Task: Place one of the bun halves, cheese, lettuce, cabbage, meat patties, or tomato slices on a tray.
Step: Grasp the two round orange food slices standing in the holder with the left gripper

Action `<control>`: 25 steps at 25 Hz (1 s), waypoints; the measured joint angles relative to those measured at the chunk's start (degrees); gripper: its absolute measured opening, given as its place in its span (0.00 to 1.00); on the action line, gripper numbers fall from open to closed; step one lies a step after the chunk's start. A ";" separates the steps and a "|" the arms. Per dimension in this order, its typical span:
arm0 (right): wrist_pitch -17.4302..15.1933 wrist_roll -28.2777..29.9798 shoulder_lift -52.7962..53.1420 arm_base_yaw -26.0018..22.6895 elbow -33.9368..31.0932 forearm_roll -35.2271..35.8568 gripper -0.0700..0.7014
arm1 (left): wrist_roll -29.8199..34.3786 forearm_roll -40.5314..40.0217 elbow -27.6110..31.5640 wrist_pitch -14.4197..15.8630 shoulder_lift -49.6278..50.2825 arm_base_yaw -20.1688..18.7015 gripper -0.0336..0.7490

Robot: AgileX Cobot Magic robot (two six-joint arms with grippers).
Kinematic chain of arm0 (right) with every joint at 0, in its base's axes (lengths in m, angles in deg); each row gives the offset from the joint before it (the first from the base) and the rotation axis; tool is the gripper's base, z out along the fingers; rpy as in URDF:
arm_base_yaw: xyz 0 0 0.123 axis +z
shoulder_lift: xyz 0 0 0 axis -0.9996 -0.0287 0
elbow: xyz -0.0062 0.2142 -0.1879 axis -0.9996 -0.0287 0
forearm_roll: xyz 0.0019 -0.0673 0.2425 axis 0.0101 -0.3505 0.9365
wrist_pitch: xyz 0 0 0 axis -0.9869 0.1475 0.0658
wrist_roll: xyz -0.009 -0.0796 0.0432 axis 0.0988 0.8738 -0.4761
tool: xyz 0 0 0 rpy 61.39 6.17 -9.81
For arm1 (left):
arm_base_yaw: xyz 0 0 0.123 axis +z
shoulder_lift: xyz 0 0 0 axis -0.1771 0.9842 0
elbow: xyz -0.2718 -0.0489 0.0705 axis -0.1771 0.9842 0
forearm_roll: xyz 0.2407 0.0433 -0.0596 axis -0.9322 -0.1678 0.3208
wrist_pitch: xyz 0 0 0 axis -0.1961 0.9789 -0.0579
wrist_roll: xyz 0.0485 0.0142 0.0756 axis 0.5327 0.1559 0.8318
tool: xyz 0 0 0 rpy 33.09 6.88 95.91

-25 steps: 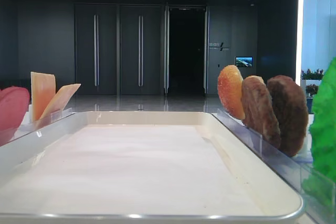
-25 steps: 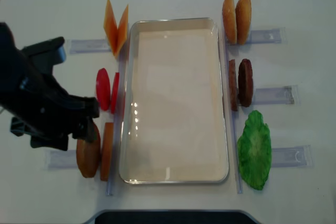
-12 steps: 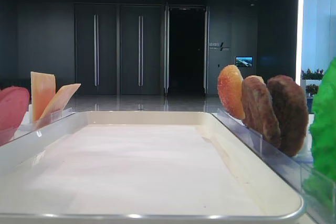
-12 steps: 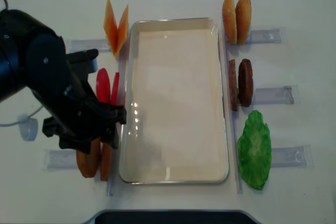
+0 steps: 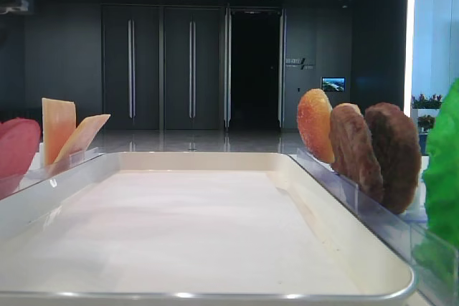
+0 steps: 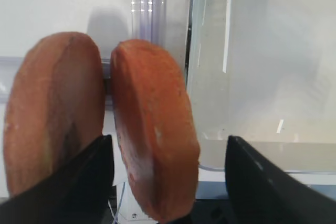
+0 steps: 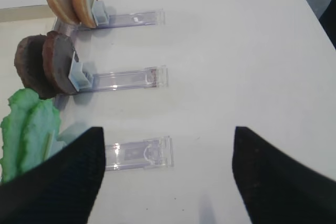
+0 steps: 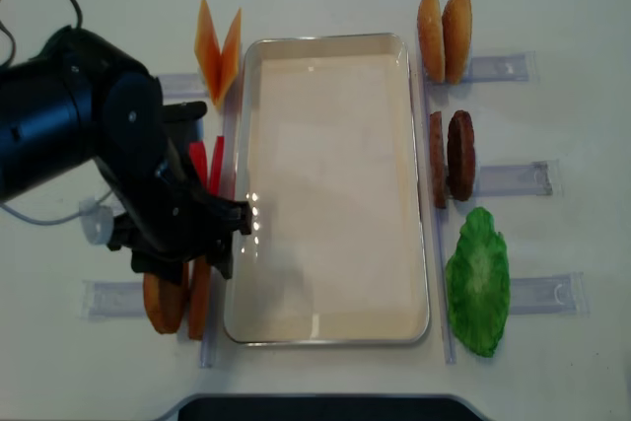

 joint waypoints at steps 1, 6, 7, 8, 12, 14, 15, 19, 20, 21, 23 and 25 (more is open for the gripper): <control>0.00 0.00 0.00 0.00 0.00 0.00 0.76 | 0.05 -0.05 -0.02 -0.13 0.46 0.00 0.69; 0.00 0.00 0.00 0.00 0.00 0.00 0.76 | 0.88 -0.46 -0.07 -0.65 1.81 0.00 0.67; 0.00 0.00 0.00 0.00 0.00 0.00 0.76 | 0.92 -0.46 -0.07 -0.65 1.88 0.00 0.65; 0.00 0.00 0.00 0.00 0.00 0.00 0.76 | 0.94 -0.46 -0.07 -0.65 2.00 0.00 0.63; 0.00 0.00 0.00 0.00 0.00 0.00 0.76 | 1.11 -0.86 -0.07 0.39 2.06 0.00 0.42; 0.00 0.00 0.00 0.00 0.00 0.00 0.76 | 1.53 -1.33 -0.13 0.95 2.06 0.00 0.31; 0.00 0.00 0.00 0.00 0.00 0.00 0.76 | 1.89 -1.75 -0.18 1.39 2.06 0.00 0.28; 0.00 0.00 0.00 0.00 0.00 0.02 0.76 | 2.47 -2.27 -0.28 2.96 2.06 0.00 0.23; 0.00 0.00 0.00 0.00 0.00 0.07 0.76 | 2.74 -2.21 -0.46 3.71 2.06 0.00 0.23; 0.00 0.00 0.00 0.00 0.00 0.07 0.76 | 3.10 -2.01 -0.78 4.98 2.06 0.00 0.23; 0.00 0.00 0.00 0.00 0.00 0.08 0.76 | 3.60 -1.79 -1.79 7.68 1.71 0.00 0.23; 0.00 0.00 0.00 0.00 0.00 0.13 0.76 | 3.94 -1.67 -3.53 9.54 -0.05 0.00 0.23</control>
